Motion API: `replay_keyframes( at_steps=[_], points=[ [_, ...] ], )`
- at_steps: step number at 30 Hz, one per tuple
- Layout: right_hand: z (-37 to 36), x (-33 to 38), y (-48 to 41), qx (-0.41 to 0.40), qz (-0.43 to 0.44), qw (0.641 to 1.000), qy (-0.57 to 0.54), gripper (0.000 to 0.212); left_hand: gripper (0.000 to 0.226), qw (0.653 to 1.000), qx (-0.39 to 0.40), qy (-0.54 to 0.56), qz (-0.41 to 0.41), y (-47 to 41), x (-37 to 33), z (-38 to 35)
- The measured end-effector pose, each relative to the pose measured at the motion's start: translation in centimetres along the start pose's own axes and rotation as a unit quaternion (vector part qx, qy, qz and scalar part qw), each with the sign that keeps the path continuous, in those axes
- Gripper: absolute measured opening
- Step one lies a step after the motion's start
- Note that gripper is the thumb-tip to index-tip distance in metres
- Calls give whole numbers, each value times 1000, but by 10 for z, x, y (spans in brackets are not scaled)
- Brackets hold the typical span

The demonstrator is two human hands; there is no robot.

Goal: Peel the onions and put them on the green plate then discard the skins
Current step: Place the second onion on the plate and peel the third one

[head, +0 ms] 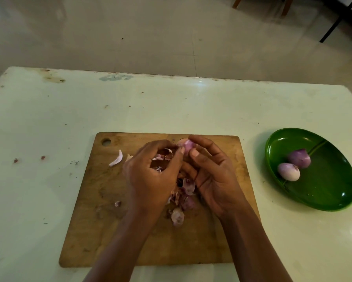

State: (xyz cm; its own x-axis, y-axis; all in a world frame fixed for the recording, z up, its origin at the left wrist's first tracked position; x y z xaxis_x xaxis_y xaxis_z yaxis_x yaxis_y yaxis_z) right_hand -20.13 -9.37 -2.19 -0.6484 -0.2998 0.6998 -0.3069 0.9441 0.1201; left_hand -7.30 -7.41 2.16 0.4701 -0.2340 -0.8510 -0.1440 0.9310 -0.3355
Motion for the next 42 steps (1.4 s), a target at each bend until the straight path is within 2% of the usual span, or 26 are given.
replay_keyframes(
  at_steps=[3, 14, 19, 26, 36, 39, 42],
  points=[
    [-1, 0, 0, 13, 7, 1000, 23, 45, 21, 1000, -5, -14, 2, 1, -1, 0],
    [-3, -1, -2, 38, 21, 998, 53, 36, 22, 988, -9, -122, -92, 6, -13, 1],
    [-2, 0, -1, 28, 23, 995, 88, 37, 29, 971, 4, -200, -127, 5, -17, -2],
    [-2, -2, -1, 25, 15, 993, 114, 33, 26, 940, 31, -310, -141, 6, -15, -6],
    [-3, -2, -1, 18, 6, 990, 136, 29, 19, 948, 42, -288, -131, 6, -12, -5],
    [3, 0, -2, -8, 17, 998, 63, 22, 21, 975, 32, -210, -69, 3, 0, 2],
    [9, 2, -1, -42, 21, 998, 35, 25, 11, 996, -2, -89, 18, 3, 10, 8]
  ],
)
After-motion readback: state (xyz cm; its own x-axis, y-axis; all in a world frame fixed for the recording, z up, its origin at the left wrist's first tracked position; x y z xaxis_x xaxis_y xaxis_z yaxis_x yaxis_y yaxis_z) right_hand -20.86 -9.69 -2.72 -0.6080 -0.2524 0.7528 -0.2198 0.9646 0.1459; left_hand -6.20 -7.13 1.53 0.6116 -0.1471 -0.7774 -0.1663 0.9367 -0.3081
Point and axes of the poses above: each hand's wrist, its own y-axis away from the middle knuckle, its own z-axis out of the back of the hand, x = y × z, the point moved 7 cm from there along -y, towards the middle knuckle, and after that the axes turned 9 degrees about x, right-handed, at the moved point
